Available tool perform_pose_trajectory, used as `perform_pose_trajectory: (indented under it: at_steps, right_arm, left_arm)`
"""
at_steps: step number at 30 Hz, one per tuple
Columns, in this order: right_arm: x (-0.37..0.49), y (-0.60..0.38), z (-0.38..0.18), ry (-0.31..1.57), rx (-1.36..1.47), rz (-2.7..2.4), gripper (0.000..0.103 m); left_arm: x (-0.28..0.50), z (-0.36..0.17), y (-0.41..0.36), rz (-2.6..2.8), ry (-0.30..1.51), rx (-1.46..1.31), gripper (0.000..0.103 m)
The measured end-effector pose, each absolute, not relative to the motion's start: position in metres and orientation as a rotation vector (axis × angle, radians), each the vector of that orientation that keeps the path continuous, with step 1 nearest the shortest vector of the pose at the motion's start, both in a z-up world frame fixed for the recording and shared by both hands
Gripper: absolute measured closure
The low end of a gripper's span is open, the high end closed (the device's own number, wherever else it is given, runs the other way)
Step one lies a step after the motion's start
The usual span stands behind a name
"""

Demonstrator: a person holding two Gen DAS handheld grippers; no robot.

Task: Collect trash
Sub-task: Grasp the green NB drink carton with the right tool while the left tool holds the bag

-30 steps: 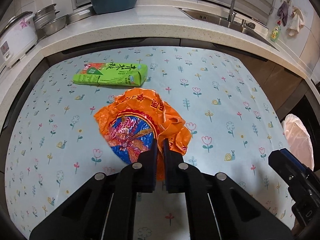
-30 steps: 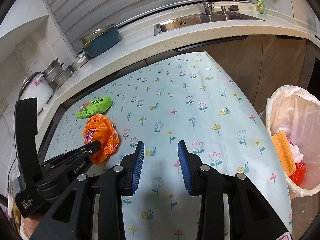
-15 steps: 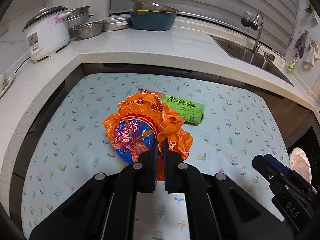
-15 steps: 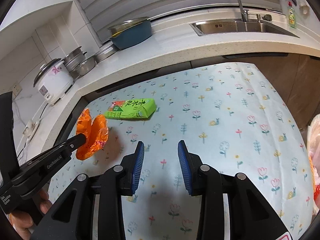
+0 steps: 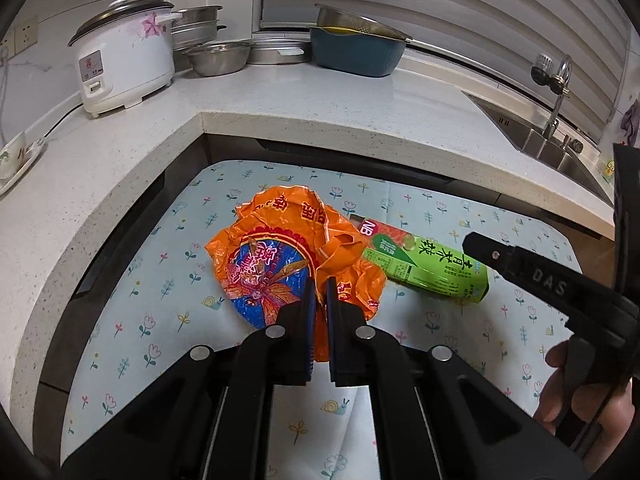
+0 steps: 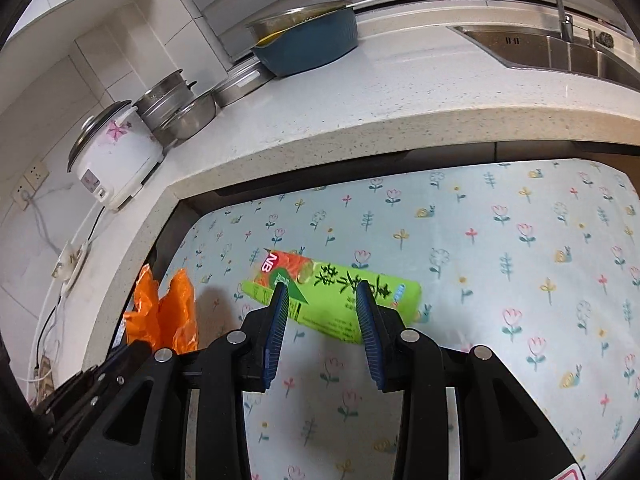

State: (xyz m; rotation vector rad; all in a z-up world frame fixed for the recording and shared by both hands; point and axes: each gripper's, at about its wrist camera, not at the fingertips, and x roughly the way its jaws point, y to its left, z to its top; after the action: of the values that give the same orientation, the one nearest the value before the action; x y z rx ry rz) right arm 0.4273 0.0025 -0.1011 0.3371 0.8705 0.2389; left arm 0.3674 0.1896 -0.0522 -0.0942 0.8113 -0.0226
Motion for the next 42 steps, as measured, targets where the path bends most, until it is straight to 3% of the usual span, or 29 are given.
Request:
perform_pose_trajectory:
  at_steps: [8, 19, 31, 42]
  right_arm:
    - [0.477, 0.032, -0.133, 0.946, 0.304, 0.268, 0.068]
    - [0.435, 0.029, -0.142, 0.972, 0.214, 0.289, 0.071]
    - [0.486, 0.026, -0.134, 1.002, 0.216, 0.288, 0.057]
    - [0.499, 0.013, -0.143, 1.064, 0.207, 0.283, 0.05]
  left_arm:
    - [0.387, -0.069, 0.191, -0.022, 0.837, -0.098, 0.098]
    - [0.364, -0.085, 0.172, -0.062, 0.89, -0.1, 0.098]
    - [0.371, -0.086, 0.178, -0.029, 0.899, -0.105, 0.098]
    - [0.375, -0.092, 0.174, -0.04, 0.911, -0.101, 0.098]
